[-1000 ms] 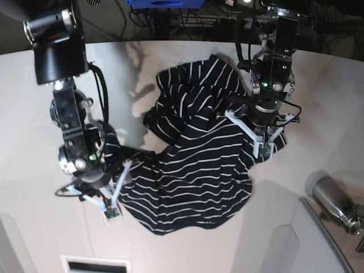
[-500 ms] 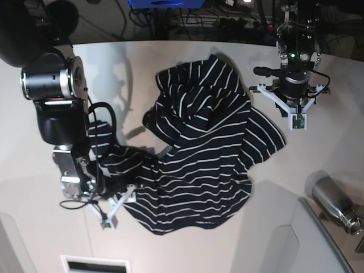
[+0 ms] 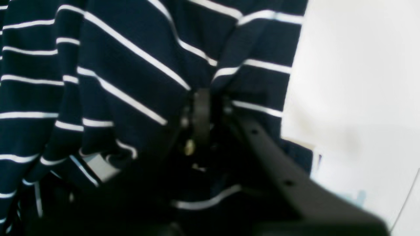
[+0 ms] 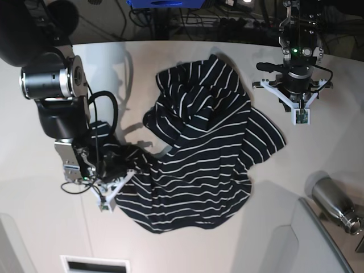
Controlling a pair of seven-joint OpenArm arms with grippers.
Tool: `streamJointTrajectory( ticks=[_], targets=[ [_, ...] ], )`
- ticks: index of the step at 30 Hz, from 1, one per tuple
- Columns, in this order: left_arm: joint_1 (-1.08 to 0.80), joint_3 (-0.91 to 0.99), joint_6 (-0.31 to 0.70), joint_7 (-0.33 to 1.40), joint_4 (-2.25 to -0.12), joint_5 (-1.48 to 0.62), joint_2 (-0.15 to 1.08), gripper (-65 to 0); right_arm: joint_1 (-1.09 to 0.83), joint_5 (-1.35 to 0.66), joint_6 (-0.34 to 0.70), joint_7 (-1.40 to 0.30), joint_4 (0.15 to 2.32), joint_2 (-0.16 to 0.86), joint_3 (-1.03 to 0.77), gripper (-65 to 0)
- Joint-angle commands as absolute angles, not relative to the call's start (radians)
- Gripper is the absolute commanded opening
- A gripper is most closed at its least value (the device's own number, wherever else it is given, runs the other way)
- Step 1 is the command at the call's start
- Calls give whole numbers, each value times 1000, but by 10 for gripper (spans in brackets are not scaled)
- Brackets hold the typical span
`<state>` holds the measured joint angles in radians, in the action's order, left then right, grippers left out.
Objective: Layout the t-shirt on the table in an organized manner, then fold the t-shirt properly
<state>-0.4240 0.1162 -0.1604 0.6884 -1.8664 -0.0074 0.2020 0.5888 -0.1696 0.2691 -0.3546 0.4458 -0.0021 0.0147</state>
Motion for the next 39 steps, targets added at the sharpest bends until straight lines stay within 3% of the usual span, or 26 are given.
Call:
streamJointTrajectory(
  ticks=[1,7,10,14,21,26,35,39],
  targets=[
    [-423,119,-168,667,-1888,1,209,-650,624,-177,269,-338,466,21,10,-642],
    [-423,117,-168,667,-1886,1,209,-650,549,-179,139,-343,584,101,8,-642],
    [-417,117,-168,667,-1886,1,208,-650,463,-179,136,-418,777,134,-1,-642],
    [-414,114,-168,667,-1886,1,208,-650,335,-174,93,-519,1044,134,-170,-642],
    [-390,-114,-168,667,-1882,4,213,-650,200,-173,42,-579,1248,162,-203,-642],
    [-375,-317,-170,667,-1888,7,160,-650,182,-173,42,-581,1293,165,-203,-642],
    [-487,-331,-170,665,-1969,1,116,-648,183,-173,47,-581,1287,203,-194,-642],
    [-515,-328,-170,665,-1948,1,119,-402,185,-173,48,-581,1287,214,-194,-642]
  ],
)
